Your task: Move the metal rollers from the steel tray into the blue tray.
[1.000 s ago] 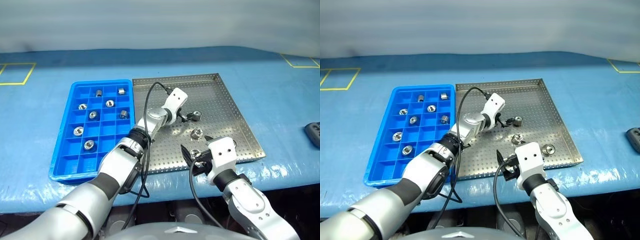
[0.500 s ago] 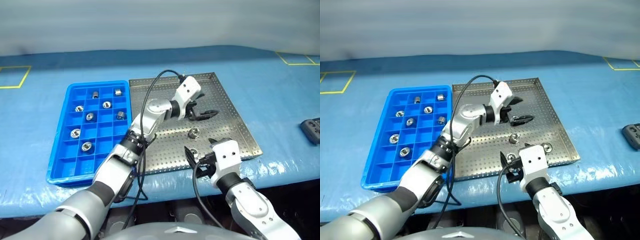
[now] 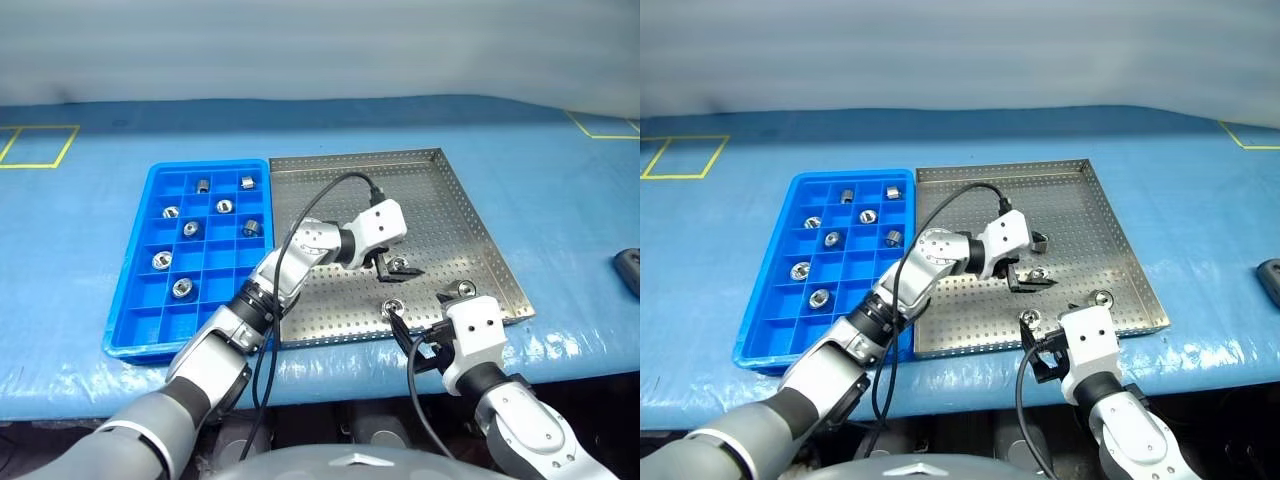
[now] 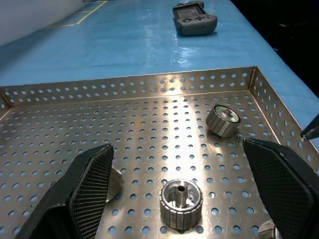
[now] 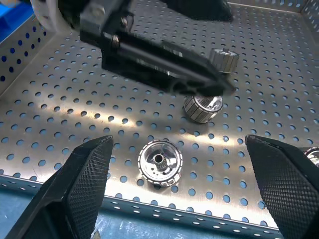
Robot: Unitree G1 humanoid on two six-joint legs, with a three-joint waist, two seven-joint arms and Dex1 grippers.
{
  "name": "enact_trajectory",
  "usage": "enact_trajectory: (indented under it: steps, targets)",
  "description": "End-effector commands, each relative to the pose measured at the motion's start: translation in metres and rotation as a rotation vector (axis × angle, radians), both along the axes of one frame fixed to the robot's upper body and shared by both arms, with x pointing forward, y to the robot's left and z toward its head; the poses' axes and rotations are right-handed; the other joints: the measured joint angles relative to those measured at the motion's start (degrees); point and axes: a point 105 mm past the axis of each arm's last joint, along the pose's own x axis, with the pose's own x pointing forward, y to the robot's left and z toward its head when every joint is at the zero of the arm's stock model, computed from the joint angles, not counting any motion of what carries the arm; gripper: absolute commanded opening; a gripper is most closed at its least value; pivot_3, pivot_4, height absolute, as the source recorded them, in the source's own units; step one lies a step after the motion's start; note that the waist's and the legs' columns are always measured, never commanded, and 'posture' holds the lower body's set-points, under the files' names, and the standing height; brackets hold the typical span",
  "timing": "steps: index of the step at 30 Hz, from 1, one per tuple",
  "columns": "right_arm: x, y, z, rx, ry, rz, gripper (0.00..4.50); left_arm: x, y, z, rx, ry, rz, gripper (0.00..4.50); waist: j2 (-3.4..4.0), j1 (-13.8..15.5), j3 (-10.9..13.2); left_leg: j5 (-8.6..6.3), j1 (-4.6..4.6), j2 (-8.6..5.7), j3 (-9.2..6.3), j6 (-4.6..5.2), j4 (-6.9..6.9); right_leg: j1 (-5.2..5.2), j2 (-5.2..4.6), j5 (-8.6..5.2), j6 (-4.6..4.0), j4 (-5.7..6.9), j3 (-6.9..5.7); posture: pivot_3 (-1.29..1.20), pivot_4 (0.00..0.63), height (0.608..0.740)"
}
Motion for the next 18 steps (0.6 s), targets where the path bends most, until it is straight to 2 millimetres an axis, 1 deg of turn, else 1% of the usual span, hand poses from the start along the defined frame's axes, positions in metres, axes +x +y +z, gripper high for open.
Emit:
enact_trajectory:
  steps: [1, 5, 11, 18]
  targets:
    - [-0.002, 0.003, 0.013, 0.016, -0.06, -0.002, 4.5, -0.002, -0.01, -0.004, 0.011, -0.033, -0.016, 4.49, 0.0, -0.18, 0.0, 0.0, 0.0, 0.0, 0.02, 0.0, 0.01, -0.01, 0.01, 0.0, 0.0, 0.01, 0.01, -0.21, 0.15, 0.74]
    - [-0.004, 0.002, 0.013, 0.018, -0.066, -0.026, 4.5, 0.0, -0.017, -0.014, 0.036, -0.02, 0.008, 4.49, 0.0, -0.68, 0.0, 0.0, 0.0, 0.02, 0.04, 0.0, 0.02, -0.03, 0.01, 0.0, 0.0, 0.02, 0.04, -0.23, 0.15, 0.74]
    - [-0.007, 0.002, 0.013, 0.022, -0.074, -0.053, 4.5, 0.009, -0.025, -0.02, 0.051, 0.0, 0.063, 4.49, 0.0, -1.29, 0.0, -0.01, -0.02, 0.01, 0.06, 0.01, 0.03, -0.04, 0.01, 0.01, 0.02, 0.01, 0.05, -0.27, 0.15, 0.74]
    - [-0.008, 0.002, 0.013, 0.023, -0.085, -0.076, 4.5, 0.021, -0.024, -0.026, 0.088, 0.011, 0.126, 4.49, -0.01, -2.75, 0.0, -0.01, -0.02, 0.01, 0.06, 0.01, 0.02, -0.05, 0.02, 0.01, 0.02, 0.02, 0.06, -0.29, 0.15, 0.74]
